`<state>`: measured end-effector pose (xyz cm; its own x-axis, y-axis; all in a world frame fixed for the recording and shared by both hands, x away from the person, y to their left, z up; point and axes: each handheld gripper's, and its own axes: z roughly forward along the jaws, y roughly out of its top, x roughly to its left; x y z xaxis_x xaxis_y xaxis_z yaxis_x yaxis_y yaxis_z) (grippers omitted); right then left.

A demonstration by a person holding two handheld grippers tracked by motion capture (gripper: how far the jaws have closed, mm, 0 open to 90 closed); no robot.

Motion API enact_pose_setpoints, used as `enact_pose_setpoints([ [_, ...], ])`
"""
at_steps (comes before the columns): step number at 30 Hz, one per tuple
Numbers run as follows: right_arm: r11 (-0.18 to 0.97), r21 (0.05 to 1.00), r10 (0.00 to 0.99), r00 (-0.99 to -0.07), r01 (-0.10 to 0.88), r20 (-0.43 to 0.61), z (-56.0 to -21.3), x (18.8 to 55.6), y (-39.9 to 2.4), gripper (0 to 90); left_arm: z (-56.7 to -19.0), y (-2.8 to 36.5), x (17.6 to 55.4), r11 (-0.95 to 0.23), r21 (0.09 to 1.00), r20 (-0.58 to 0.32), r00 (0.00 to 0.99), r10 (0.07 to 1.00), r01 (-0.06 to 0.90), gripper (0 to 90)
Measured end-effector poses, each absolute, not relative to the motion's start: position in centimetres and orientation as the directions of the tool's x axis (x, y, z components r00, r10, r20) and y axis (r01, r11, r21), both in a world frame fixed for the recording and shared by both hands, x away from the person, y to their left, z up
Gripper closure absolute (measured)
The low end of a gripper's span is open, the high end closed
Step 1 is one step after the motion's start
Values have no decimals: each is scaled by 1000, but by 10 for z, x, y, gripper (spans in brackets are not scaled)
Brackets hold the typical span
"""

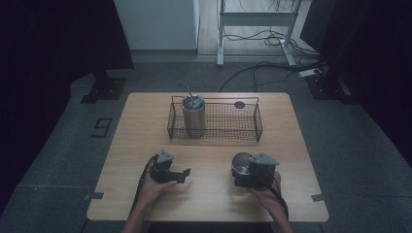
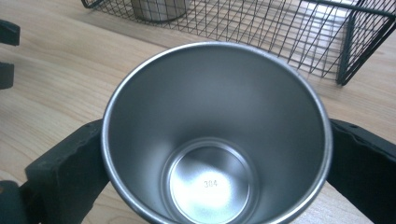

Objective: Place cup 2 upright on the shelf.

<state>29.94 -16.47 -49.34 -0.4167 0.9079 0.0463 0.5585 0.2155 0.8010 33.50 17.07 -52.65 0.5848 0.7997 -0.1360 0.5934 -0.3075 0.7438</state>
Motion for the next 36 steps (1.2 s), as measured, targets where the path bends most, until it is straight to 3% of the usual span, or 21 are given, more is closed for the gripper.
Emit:
enact_pose_setpoints([
  [5,250,796,896,-443,550,24,-498,300,-163,66,-526,171,335,-306,746,-136,585,799,592,65],
  [36,208,839,888,-457,502,53,-473,296,-175,72,-524,173,336,-305,748,-140,588,797,590,74],
])
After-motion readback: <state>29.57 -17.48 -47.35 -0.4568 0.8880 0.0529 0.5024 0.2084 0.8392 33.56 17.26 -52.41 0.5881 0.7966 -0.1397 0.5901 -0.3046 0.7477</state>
